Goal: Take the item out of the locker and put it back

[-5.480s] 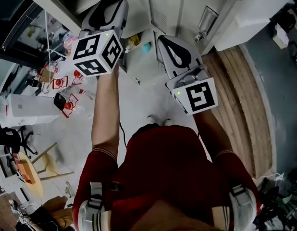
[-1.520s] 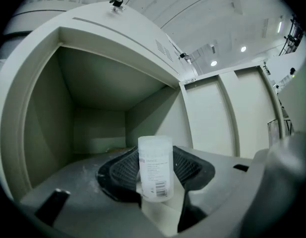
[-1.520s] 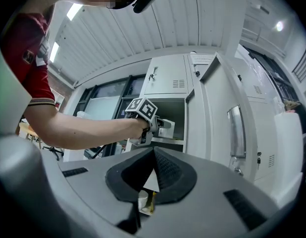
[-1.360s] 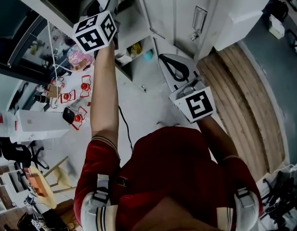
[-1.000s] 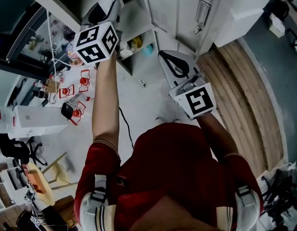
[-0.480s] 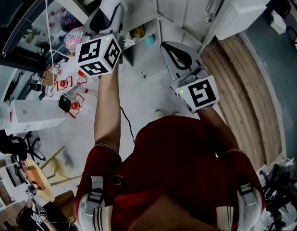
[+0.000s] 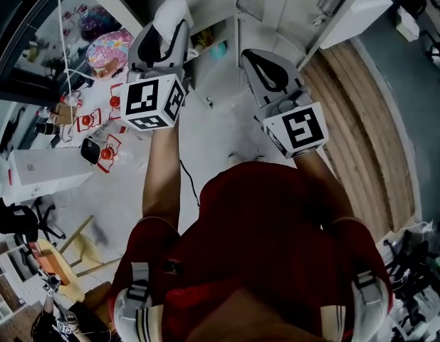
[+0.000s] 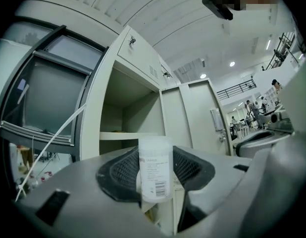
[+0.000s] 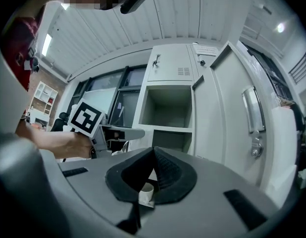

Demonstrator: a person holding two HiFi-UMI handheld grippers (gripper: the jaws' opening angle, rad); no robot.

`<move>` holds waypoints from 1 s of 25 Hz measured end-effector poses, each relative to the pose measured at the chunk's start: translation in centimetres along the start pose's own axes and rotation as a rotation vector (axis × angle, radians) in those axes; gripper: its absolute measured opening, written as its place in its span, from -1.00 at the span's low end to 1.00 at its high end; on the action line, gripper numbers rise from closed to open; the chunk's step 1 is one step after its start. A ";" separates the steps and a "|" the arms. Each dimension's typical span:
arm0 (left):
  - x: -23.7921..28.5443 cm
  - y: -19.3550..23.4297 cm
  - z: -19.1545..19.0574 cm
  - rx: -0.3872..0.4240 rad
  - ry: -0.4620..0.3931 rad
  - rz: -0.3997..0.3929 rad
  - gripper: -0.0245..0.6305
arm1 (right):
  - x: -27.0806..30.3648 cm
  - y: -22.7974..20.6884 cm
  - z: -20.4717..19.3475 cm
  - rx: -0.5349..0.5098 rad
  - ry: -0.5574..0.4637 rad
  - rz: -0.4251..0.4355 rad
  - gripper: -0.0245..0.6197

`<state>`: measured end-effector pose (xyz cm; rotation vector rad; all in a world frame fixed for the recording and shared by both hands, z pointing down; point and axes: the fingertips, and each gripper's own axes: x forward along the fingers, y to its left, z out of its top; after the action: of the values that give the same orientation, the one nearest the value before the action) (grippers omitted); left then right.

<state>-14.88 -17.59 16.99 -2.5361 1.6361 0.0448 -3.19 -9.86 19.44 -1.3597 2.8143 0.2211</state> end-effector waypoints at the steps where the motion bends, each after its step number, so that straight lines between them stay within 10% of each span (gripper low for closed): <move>1: -0.3 0.1 -0.5 0.005 0.004 -0.004 -0.30 | 0.1 0.0 -0.3 0.001 0.004 -0.008 -0.93; 25: -3.7 -3.3 -7.7 -0.013 0.028 0.014 -0.30 | 2.7 -2.4 -5.6 0.001 0.039 -0.023 -0.93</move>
<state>-13.72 -13.82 25.29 -2.5466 1.6690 0.0207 -2.66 -14.16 24.48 -1.4113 2.8276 0.1951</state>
